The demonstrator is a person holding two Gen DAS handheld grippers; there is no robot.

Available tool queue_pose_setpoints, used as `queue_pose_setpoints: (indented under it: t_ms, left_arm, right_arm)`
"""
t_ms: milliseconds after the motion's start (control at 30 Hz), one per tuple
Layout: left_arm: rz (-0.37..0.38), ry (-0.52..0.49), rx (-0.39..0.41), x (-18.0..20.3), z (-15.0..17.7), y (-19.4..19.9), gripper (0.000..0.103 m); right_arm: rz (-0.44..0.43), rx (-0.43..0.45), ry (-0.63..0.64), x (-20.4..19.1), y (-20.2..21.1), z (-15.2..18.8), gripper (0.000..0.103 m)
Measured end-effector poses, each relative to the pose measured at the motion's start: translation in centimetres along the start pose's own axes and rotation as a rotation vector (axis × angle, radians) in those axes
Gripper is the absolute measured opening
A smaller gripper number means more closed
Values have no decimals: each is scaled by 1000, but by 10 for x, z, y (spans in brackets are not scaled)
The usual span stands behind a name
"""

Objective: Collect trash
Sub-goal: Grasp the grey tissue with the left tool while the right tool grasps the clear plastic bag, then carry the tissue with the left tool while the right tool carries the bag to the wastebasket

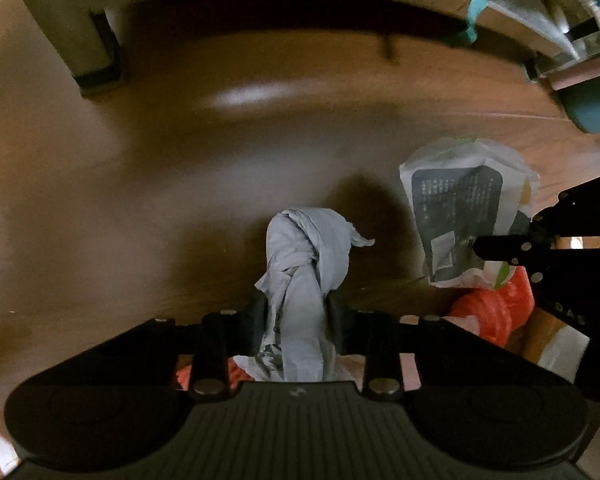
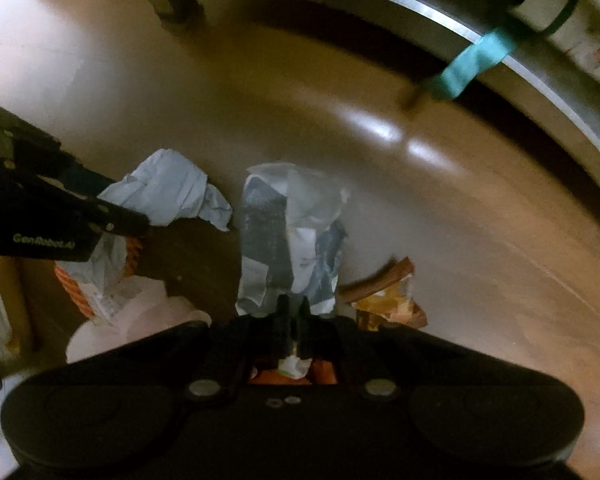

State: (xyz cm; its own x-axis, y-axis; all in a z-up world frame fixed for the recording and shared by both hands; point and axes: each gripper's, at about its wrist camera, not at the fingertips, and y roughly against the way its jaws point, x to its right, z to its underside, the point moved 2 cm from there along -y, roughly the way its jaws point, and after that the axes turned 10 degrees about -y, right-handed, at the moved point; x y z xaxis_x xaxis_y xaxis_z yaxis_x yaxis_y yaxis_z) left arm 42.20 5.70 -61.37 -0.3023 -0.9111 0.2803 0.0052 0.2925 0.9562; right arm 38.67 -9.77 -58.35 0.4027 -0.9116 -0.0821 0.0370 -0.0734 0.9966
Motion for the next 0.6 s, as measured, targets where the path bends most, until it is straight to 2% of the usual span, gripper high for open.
queue_pose_setpoints:
  t_ms: [300,600]
  left_arm:
    - [-31,-58,77,28,5,90,30]
    - [-109,-65,216,68,21,204,30]
  right_arm:
    - [3,115,-45,0,95,12,1]
    - [-16,258,-76,-6,205,45,1]
